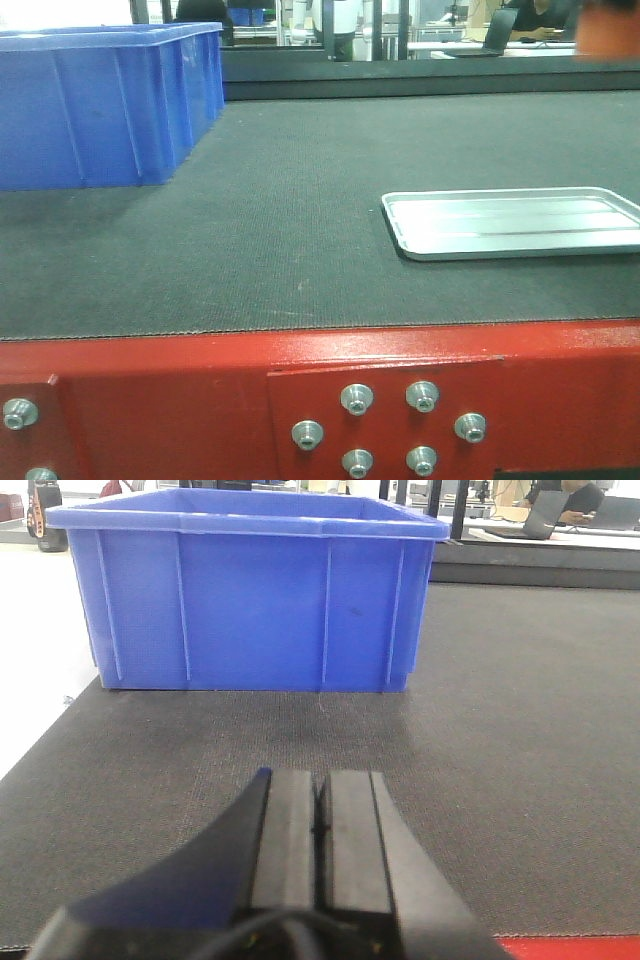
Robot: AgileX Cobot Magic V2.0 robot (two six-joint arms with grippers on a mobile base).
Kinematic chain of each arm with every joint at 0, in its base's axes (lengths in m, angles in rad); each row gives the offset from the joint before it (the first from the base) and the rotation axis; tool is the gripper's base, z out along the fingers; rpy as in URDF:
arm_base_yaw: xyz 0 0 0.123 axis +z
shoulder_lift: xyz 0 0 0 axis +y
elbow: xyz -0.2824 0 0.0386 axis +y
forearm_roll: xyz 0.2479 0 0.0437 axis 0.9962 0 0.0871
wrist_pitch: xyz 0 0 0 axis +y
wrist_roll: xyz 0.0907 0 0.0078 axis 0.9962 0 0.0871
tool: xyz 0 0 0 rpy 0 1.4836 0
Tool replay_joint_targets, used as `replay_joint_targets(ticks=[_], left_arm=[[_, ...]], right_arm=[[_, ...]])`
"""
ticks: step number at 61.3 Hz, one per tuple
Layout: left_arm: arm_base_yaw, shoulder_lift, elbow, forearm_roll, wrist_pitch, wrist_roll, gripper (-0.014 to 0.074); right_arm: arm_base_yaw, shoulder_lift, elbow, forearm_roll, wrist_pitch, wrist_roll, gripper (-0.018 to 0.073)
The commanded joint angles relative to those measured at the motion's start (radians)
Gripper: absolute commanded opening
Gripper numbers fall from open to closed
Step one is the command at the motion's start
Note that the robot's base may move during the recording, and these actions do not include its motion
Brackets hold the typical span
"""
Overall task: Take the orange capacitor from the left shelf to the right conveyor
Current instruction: 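Lower the held cylinder with the right gripper onto the metal tray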
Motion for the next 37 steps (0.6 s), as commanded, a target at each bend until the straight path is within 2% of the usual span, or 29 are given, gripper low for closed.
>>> replay_joint_targets(ticks=[1, 9, 21, 37], left_arm=[[-0.006, -0.013, -0.004, -0.002, -0.085, 0.000, -0.0127], [-0.006, -0.013, -0.004, -0.002, -0.085, 0.000, -0.0127], [-0.006, -0.013, -0.004, -0.002, -0.085, 0.000, -0.0127], [-0.006, -0.013, -0.004, -0.002, -0.085, 0.000, -0.0127]], right_arm=[[0.002, 0.057, -0.032, -0.009, -0.155, -0.003, 0.0037], [0.002, 0.172, -0.032, -0.009, -0.268, -0.004, 0.0037], [-0.019, 0.347, -0.032, -0.009, -0.492, -0.074, 0.0037], [-0.056, 0.492, -0.032, -0.009, -0.611, -0.074, 0.0037]])
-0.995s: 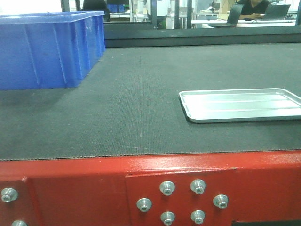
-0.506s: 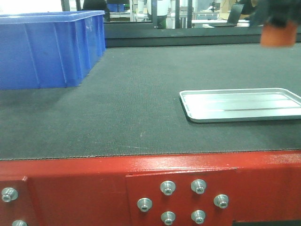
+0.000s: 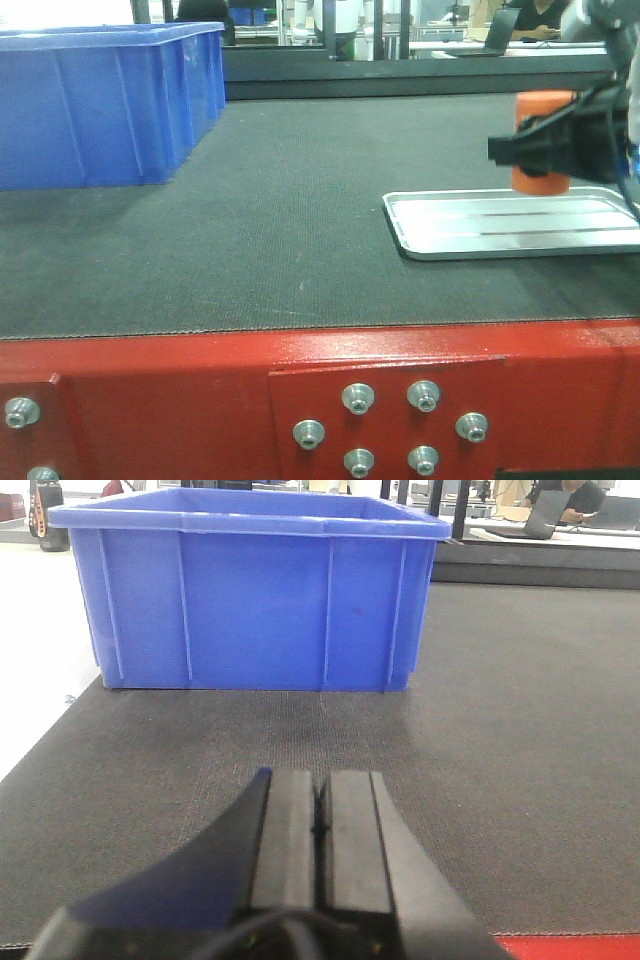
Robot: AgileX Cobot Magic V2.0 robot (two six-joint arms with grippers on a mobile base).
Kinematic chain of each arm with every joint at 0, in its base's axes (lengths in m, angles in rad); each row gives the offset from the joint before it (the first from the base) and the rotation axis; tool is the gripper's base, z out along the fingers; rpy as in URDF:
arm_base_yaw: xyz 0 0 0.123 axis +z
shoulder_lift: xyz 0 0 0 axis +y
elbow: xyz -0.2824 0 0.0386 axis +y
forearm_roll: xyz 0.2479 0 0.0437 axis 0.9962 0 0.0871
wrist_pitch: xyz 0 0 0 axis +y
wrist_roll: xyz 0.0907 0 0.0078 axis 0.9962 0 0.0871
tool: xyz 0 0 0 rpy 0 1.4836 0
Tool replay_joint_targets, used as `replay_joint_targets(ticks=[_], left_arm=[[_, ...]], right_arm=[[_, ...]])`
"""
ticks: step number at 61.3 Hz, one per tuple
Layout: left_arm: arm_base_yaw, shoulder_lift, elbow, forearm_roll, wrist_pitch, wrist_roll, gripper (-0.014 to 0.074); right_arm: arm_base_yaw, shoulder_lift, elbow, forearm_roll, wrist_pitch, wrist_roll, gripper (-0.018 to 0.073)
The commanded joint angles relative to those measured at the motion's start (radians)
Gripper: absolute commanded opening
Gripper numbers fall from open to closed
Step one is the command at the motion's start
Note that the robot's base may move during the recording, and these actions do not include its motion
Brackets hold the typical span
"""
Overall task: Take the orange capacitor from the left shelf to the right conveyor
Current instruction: 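Lower the held cylinder with the right gripper onto the metal tray, then open the right gripper and lift it away from the cylinder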
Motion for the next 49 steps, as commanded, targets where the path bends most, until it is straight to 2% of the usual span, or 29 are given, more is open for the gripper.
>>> replay_joint_targets(ticks=[1, 12, 25, 30, 38, 42, 49], left_arm=[[-0.006, -0.013, -0.004, -0.002, -0.085, 0.000, -0.0127], [-0.006, -0.013, -0.004, -0.002, -0.085, 0.000, -0.0127], [-0.006, -0.013, -0.004, -0.002, -0.085, 0.000, -0.0127], [-0.006, -0.013, -0.004, -0.002, -0.085, 0.000, -0.0127], [-0.006, -0.013, -0.004, -0.002, -0.085, 0.000, -0.0127], [-0.006, -0.013, -0.004, -0.002, -0.085, 0.000, -0.0127], [-0.006, -0.013, -0.004, -0.002, -0.085, 0.000, -0.0127]], right_arm=[[-0.014, 0.000, -0.027, -0.004, -0.142, -0.014, 0.0037], [-0.015, 0.066, -0.028, -0.004, -0.190, -0.014, 0.0037], [-0.015, 0.084, -0.028, -0.004, -0.186, -0.014, 0.0046], [-0.015, 0.084, -0.028, -0.004, -0.186, -0.014, 0.0163], [-0.015, 0.079, -0.028, -0.004, -0.181, -0.014, 0.0488], [-0.015, 0.073, -0.028, -0.004, -0.173, -0.014, 0.0619], [-0.015, 0.040, -0.028, -0.004, -0.122, -0.014, 0.0605]])
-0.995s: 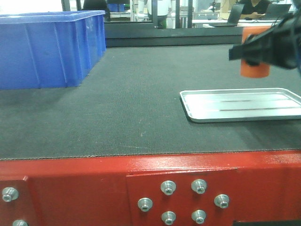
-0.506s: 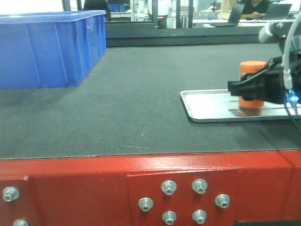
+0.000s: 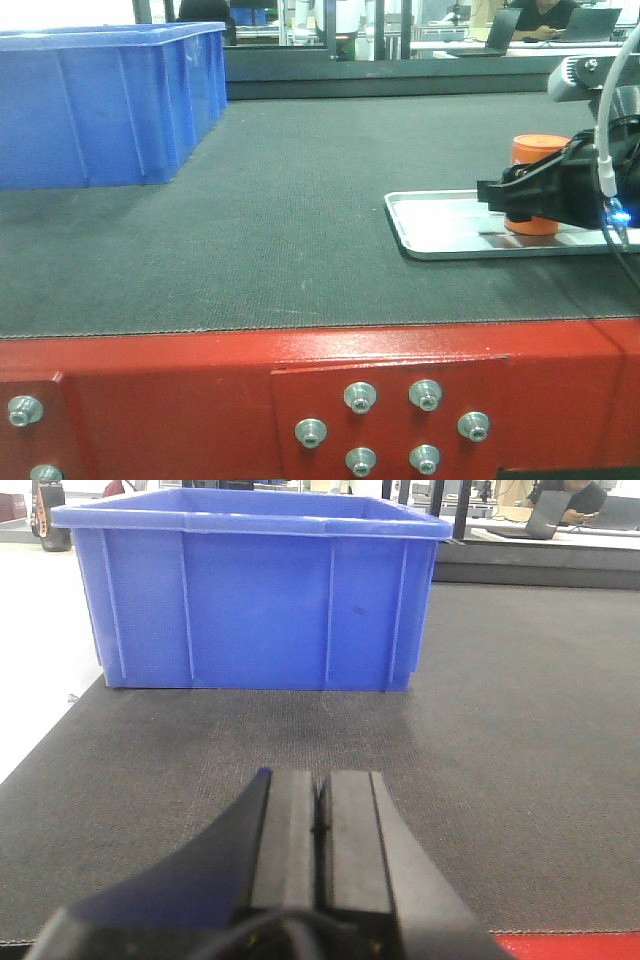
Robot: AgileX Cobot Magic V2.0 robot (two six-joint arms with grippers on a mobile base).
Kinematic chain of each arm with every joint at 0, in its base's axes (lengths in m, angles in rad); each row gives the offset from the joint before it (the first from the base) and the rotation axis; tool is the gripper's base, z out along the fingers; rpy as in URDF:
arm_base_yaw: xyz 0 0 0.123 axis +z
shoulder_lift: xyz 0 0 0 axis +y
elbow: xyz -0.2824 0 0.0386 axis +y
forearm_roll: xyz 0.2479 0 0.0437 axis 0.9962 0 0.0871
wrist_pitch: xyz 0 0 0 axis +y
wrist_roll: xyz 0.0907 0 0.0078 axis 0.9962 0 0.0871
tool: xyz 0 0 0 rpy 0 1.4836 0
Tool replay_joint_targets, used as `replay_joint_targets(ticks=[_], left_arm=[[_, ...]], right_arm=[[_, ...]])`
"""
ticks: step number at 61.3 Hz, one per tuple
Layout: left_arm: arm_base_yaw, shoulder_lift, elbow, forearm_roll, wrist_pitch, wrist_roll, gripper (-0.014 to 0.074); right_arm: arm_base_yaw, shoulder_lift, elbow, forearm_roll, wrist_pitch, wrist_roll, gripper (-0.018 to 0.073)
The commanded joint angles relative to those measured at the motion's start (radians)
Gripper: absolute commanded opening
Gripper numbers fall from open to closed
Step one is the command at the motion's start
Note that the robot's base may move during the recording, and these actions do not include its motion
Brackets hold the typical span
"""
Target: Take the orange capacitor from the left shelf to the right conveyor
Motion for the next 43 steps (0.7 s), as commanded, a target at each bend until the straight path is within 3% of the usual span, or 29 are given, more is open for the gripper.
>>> replay_joint_targets(ticks=[1, 17, 32, 39, 43], left_arm=[[-0.006, -0.013, -0.004, -0.002, -0.085, 0.000, -0.0127], [-0.006, -0.013, -0.004, -0.002, -0.085, 0.000, -0.0127], [-0.006, -0.013, -0.004, -0.002, -0.085, 0.000, -0.0127], [-0.006, -0.013, -0.004, -0.002, -0.085, 0.000, -0.0127], [-0.006, -0.013, -0.004, -0.002, -0.085, 0.000, -0.0127]], right_arm=[[-0.008, -0.082, -0.022, -0.004, -0.039, -0.010, 0.0605], [-0.004, -0.309, -0.022, -0.004, 0.188, -0.007, 0.0605], [0.033, -0.644, -0.022, -0.004, 0.548, 0.026, 0.0602], [0.057, -0.799, -0.022, -0.004, 0.746, 0.094, 0.0522], [0.063, -0.878, -0.022, -0.004, 0.842, 0.132, 0.0430]])
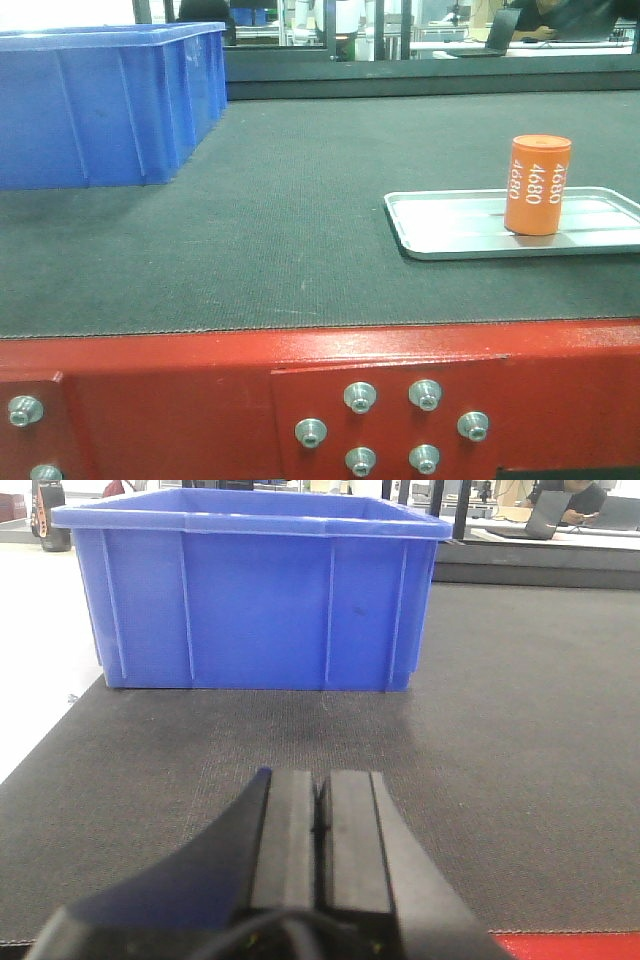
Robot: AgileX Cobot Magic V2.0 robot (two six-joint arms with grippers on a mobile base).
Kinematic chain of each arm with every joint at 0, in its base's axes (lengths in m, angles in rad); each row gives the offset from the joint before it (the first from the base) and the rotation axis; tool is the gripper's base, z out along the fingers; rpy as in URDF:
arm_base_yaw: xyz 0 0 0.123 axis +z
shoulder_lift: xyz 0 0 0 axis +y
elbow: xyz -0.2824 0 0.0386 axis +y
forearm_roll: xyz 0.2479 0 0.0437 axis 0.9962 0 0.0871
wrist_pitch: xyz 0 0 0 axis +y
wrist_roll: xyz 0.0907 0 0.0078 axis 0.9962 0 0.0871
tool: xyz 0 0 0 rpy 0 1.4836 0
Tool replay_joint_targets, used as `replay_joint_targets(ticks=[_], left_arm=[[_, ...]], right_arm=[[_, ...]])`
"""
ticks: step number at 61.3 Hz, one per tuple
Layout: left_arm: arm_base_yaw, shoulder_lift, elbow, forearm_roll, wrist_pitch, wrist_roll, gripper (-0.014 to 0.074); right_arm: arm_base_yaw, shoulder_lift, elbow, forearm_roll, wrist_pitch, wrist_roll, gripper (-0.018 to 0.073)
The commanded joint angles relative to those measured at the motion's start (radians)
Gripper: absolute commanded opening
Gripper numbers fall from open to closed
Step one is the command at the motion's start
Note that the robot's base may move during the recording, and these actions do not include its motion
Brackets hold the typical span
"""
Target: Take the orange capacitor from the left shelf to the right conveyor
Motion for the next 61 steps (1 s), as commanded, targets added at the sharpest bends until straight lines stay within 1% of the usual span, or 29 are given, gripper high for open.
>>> replay_joint_targets(ticks=[1, 4, 10, 17, 24, 29, 38, 61], left_arm=[[-0.006, -0.013, -0.004, -0.002, -0.085, 0.000, -0.0127], [-0.006, -0.013, -0.004, -0.002, -0.085, 0.000, -0.0127], [-0.006, -0.013, -0.004, -0.002, -0.085, 0.000, -0.0127], [-0.006, -0.013, -0.004, -0.002, -0.085, 0.000, -0.0127], [-0.006, -0.013, -0.004, -0.002, -0.085, 0.000, -0.0127], [-0.006, -0.013, -0.004, -0.002, -0.085, 0.000, -0.0127], [-0.006, -0.013, -0.004, -0.002, -0.085, 0.000, -0.0127], [-0.006, -0.013, -0.004, -0.002, -0.085, 0.000, -0.0127]], right_arm=[[0.006, -0.125, -0.024, -0.004, 0.075, 0.055, 0.0409], [0.006, -0.176, -0.024, -0.004, 0.137, 0.074, 0.0331], [0.006, -0.272, -0.024, -0.004, 0.257, 0.078, 0.0169], [0.006, -0.381, -0.024, -0.004, 0.390, 0.078, 0.0039], [0.006, -0.500, -0.024, -0.004, 0.483, 0.078, 0.0038], [0.006, -0.563, -0.024, -0.004, 0.513, 0.078, 0.0038], [0.006, -0.617, -0.024, -0.004, 0.517, 0.078, 0.0038], [0.006, -0.620, -0.023, -0.007, 0.517, 0.077, 0.0038]])
